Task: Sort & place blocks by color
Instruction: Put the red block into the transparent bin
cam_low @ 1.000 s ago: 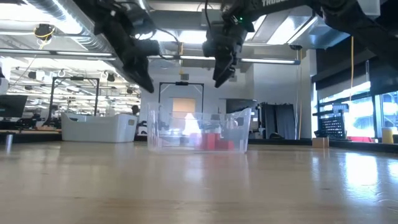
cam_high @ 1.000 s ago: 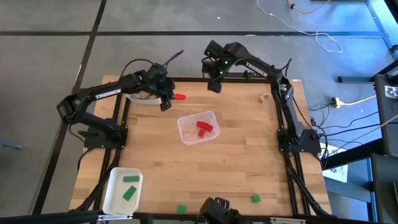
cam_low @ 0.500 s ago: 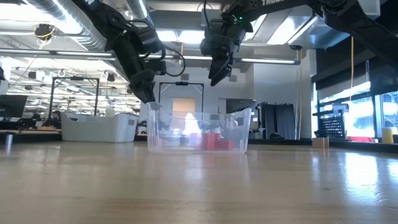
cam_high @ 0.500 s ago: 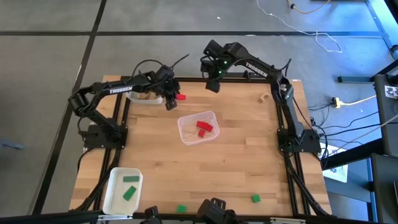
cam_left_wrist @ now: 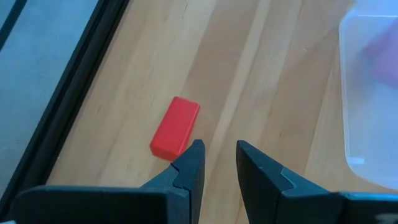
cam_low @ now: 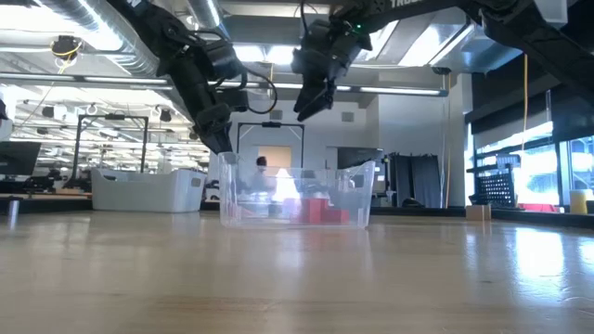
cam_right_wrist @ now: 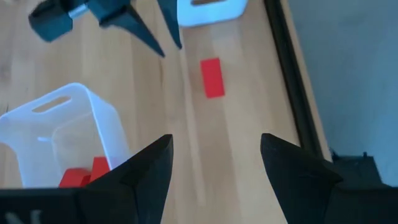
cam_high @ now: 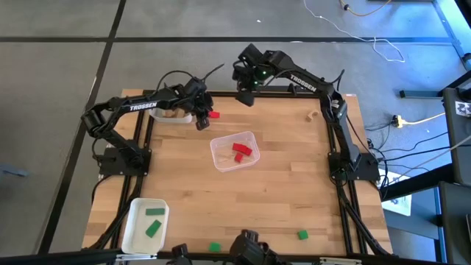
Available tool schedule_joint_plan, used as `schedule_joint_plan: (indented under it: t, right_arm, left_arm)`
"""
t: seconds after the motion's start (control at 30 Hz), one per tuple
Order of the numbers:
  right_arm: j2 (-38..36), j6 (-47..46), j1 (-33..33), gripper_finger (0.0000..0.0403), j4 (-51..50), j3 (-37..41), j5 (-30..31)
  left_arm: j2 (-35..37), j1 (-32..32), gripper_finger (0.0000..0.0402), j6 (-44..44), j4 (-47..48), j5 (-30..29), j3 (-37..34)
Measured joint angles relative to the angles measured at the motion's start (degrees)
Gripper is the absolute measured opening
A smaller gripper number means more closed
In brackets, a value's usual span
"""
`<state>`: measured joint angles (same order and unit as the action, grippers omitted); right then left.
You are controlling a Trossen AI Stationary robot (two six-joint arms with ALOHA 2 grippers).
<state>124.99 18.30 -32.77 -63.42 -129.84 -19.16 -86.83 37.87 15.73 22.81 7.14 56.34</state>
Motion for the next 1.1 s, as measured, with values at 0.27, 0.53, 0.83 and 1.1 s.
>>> schedule_joint_plan:
  t: [0.27,0.53,0.83,1.1]
  right_arm:
    - [0.0,0.0,0.0,0.0243,3.7,0.0,0.0]
    - [0.0,0.0,0.0,0.0243,4.6,0.0,0.0]
    - [0.0,0.0,0.0,0.0243,4.6,0.0,0.0]
    - [0.0,0.0,0.0,0.0243,4.5,0.0,0.0]
  left_arm:
    - [0.0,0.2,0.0106,2.9,-1.4,2.2,0.0]
    - [0.0,1.8,0.0196,2.6,-3.3,3.6,0.0]
    - [-3.0,1.9,0.0263,9.4,-4.6,1.4,0.0]
    - [-7.9,1.9,0.0266,12.1,-5.7,-2.6,0.0]
